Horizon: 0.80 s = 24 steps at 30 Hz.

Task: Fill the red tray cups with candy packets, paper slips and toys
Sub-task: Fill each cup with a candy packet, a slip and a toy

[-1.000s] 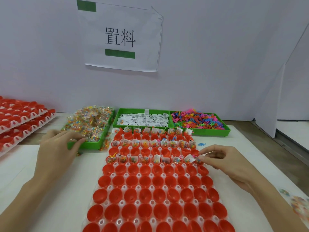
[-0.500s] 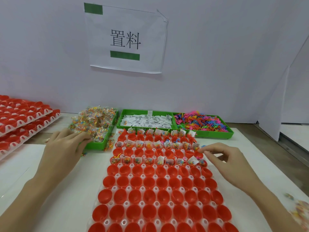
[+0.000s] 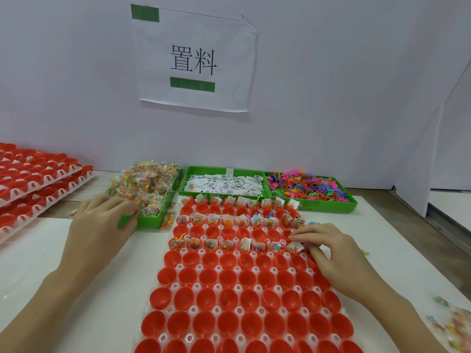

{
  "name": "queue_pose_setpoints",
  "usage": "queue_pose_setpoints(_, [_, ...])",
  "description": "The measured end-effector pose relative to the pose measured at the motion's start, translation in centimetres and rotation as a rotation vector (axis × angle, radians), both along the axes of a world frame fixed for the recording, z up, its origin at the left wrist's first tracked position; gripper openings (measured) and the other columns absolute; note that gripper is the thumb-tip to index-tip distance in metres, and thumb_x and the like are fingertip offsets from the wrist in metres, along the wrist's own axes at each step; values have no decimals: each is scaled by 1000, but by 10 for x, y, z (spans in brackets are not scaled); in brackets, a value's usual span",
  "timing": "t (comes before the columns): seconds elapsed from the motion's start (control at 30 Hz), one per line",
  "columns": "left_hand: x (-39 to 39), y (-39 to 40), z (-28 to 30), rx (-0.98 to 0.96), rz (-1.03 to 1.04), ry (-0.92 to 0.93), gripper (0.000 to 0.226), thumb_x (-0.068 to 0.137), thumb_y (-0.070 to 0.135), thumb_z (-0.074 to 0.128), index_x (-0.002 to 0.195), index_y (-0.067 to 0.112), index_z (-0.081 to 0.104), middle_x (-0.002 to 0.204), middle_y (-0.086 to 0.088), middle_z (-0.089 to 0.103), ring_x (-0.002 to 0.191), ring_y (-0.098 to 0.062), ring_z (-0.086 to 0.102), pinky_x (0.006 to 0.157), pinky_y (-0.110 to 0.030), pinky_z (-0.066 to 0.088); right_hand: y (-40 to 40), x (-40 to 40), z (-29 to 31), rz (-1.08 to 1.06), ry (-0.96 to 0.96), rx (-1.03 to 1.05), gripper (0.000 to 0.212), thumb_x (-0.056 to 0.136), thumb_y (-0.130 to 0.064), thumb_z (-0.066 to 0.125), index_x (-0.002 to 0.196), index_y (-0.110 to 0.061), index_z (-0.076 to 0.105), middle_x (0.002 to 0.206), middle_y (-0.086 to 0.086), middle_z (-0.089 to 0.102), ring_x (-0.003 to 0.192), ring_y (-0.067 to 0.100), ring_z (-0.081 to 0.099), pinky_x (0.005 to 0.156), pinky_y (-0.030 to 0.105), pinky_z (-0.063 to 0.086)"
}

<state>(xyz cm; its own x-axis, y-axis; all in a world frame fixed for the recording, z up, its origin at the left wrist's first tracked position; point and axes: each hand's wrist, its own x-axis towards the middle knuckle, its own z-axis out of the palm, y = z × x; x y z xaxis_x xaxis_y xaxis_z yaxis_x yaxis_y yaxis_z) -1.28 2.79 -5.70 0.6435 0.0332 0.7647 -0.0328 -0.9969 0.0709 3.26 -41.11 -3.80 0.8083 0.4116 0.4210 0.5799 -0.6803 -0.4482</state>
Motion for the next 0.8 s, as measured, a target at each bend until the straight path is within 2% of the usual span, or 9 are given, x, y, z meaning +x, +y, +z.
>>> queue_pose_setpoints(0.07, [-1,-2,1,-98,-10,22,17,76,1,86,85,12,77,87,-4,76,82,-36,62,77,-48,45,0,-1,1,-11,-6,72,43,95,2,62,109,-34,79,108,-30,69,112,-4,55,92,5,39])
queue_pose_setpoints(0.13, [-2,-3,2,-195,-16,19,20,75,-1,86,86,13,77,85,-4,76,83,-34,61,76,-47,46,-2,-2,3,-18,-21,118,44,95,4,62,107,-35,79,112,-33,67,110,-1,58,89,7,42])
queue_pose_setpoints(0.2, [-2,-6,4,-250,-18,11,21,76,-2,84,86,13,75,84,-3,74,83,-32,60,75,-45,46,-3,-3,4,-26,-32,140,45,96,5,61,105,-35,79,107,-30,70,110,0,60,88,8,44])
queue_pose_setpoints(0.3, [-3,-8,6,-277,-37,3,22,80,-3,81,92,13,72,86,1,73,82,-29,60,77,-44,44,-3,-3,5,-29,-32,155,46,96,6,60,103,-35,79,107,-28,71,110,0,61,87,8,45])
queue_pose_setpoints(0.43, [-5,-12,7,-249,-42,-34,22,86,-3,75,104,10,73,91,-3,73,82,-31,61,80,-48,48,-2,-5,5,-33,-18,164,47,95,7,60,101,-35,79,106,-26,72,108,1,64,88,10,47])
queue_pose_setpoints(0.57, [-10,-23,18,-336,-84,-119,18,89,-3,73,101,10,69,90,-1,67,77,-23,56,76,-38,46,-4,-4,9,-76,-53,220,48,95,8,56,99,-34,79,103,-27,73,106,-3,64,89,8,47])
queue_pose_setpoints(0.7, [-20,-43,34,-497,-263,-187,11,90,13,74,99,15,68,89,5,68,79,-7,63,77,-22,50,-7,-2,15,-161,-78,310,44,97,6,55,100,-32,77,102,-23,74,104,-4,65,85,5,47])
queue_pose_setpoints(0.8, [-23,-59,39,-535,-342,-159,14,92,11,71,106,14,71,94,5,68,83,-8,68,81,-19,52,-5,8,20,-199,-86,260,36,98,2,56,102,-27,77,104,-18,73,100,-5,64,80,2,46])
